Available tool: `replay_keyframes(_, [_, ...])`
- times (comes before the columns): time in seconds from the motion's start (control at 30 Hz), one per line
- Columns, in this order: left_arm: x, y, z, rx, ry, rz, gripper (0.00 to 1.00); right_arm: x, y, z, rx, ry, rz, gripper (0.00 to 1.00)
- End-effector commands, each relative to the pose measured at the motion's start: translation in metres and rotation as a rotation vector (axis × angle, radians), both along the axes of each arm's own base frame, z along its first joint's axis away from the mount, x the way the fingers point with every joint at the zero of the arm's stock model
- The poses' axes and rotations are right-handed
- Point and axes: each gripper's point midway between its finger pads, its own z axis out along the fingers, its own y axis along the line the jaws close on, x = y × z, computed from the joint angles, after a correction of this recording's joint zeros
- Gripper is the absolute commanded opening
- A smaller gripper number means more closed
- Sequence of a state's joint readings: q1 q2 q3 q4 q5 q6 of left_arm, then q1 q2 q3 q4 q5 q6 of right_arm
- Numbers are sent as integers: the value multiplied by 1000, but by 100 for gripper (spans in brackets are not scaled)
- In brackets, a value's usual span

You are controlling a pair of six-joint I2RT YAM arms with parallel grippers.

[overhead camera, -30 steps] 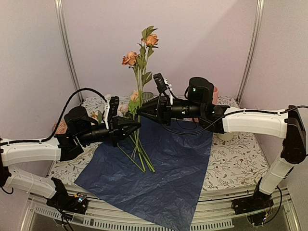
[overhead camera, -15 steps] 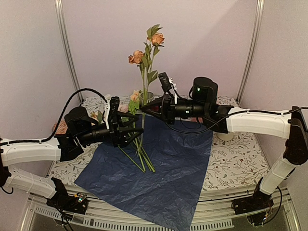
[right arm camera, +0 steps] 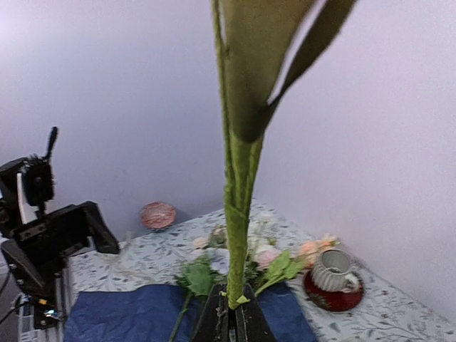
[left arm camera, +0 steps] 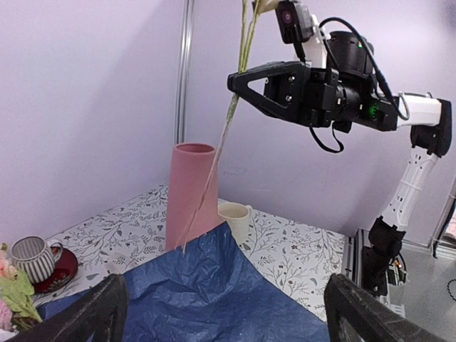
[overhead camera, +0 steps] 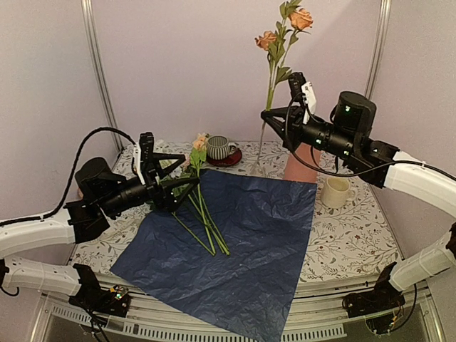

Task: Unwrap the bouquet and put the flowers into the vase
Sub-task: Pass from the left arm to the right, then place the fake flower in the vase.

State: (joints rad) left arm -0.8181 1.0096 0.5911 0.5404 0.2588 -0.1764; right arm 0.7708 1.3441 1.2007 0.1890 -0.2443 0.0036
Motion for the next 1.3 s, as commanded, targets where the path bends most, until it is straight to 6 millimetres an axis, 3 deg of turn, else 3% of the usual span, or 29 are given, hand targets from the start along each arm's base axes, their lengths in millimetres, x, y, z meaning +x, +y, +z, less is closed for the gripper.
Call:
replay_keyframes(0.0, [2, 16, 8, -24, 2, 76, 98, 19, -51, 41, -36, -131, -278, 2])
replay_keyframes(0.3, [2, 17, 6, -14, 8, 81, 98, 14, -87, 111, 10, -269, -428, 2])
replay_keyframes(0.43, [2, 14, 4, -11, 12, 69, 98, 24, -100, 124, 7, -289, -532, 2])
replay_keyframes(0.6, [1, 15, 2, -4, 16, 71, 98, 41, -125, 127, -31, -296, -695, 2])
replay_keyframes(0.83, [3, 15, 0, 2, 17, 76, 98, 61, -133, 110, -66, -226, -719, 2])
replay_keyframes(1.27, [5, 12, -2, 14, 23, 78, 98, 120, -151, 35, -33, 59, -637, 2])
